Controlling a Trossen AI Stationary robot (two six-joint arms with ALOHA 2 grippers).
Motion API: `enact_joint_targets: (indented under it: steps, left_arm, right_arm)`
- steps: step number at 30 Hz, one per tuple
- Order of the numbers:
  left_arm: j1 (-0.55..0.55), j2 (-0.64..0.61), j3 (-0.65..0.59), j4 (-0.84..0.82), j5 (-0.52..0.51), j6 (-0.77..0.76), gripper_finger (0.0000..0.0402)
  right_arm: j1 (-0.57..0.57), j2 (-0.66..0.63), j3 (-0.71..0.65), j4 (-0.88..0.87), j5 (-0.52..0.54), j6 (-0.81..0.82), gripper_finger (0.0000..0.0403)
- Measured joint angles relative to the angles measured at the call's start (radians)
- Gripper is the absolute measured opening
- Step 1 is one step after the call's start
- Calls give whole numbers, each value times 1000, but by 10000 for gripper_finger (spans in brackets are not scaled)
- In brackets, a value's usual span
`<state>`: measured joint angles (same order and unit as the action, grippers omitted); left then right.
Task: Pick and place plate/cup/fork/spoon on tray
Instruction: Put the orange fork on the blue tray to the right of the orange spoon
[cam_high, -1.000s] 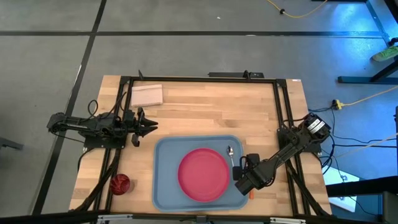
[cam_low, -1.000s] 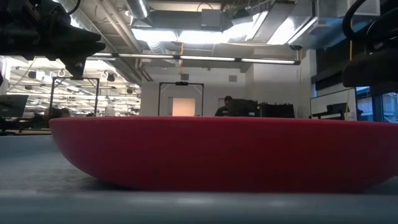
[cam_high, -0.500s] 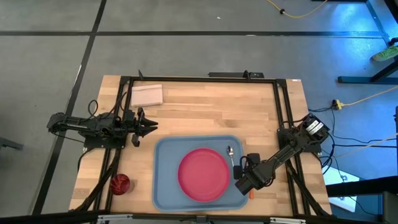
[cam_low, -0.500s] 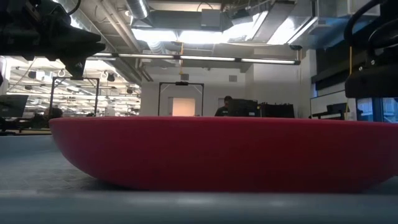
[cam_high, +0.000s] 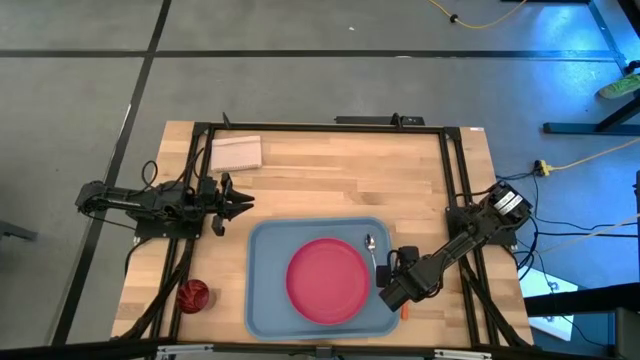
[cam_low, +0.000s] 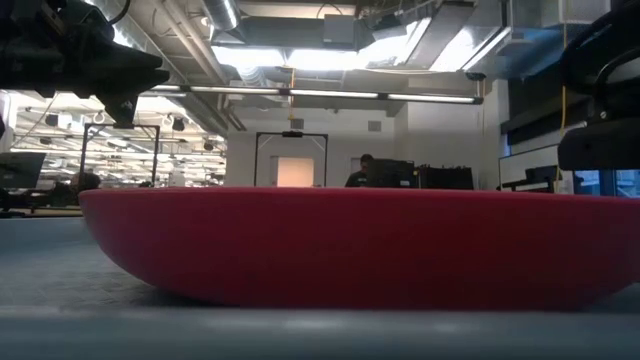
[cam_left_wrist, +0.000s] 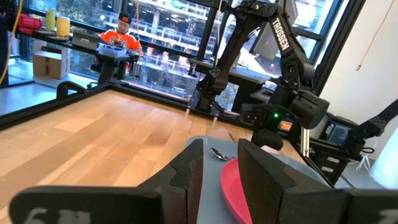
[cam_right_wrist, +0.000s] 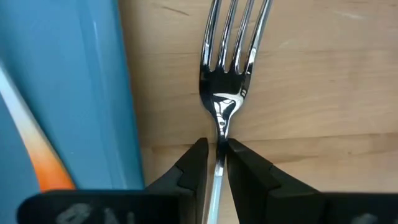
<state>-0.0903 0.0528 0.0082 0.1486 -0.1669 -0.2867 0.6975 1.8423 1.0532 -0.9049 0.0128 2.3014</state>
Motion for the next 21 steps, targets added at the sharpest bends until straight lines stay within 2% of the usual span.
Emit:
enact_joint_targets:
  steps: [5, 12, 21]
  left_arm:
    - [0, 0, 0, 0, 0, 0, 94]
    - [0, 0, 0, 0, -4, 0, 94]
    - [0, 0, 0, 0, -4, 0, 94]
  right_arm:
    - [0, 1, 0, -5, 0, -6, 63]
    - [0, 3, 1, -23, 0, -22, 12]
    - [-3, -26, -6, -63, -4, -63, 7]
